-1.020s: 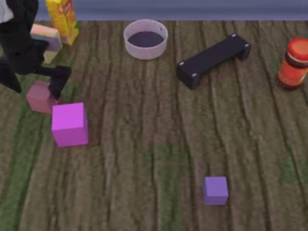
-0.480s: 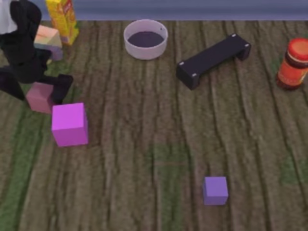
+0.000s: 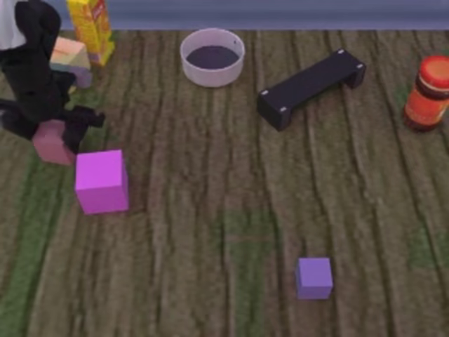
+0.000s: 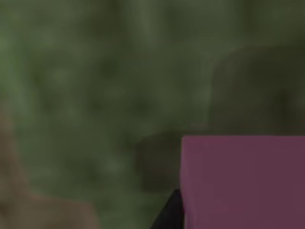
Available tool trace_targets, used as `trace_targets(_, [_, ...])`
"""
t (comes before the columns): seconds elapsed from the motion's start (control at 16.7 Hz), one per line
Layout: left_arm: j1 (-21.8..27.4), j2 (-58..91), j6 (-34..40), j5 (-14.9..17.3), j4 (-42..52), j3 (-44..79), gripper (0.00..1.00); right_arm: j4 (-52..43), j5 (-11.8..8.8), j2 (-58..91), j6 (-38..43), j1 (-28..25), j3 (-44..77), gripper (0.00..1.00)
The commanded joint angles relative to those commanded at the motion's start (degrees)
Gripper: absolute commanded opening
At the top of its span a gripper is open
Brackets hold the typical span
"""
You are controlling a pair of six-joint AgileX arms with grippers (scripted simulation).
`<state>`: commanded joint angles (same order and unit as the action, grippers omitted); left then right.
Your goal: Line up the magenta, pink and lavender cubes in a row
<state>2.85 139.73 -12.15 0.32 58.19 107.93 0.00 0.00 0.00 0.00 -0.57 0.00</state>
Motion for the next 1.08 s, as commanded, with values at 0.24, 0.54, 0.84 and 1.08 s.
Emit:
trace_targets(0.24, [0.0,0.0,0.0,0.0,0.0,0.0,0.00,0.0,0.0,0.0,0.0,0.0,0.0,1.00])
trace_targets(0.54, [0.0,0.0,0.0,0.0,0.0,0.0,0.00,0.0,0.0,0.0,0.0,0.0,0.0,1.00])
trace_targets(0.84, [-0.1,-1.5,0.1,0.3,1.3,1.2,0.00,0.0,0.0,0.0,0.0,0.0,0.0,1.00])
trace_targets(1.08, [-0.8,-3.1,0.2,0.4,9.3,7.0,0.00,0.0,0.0,0.0,0.0,0.0,0.0,1.00])
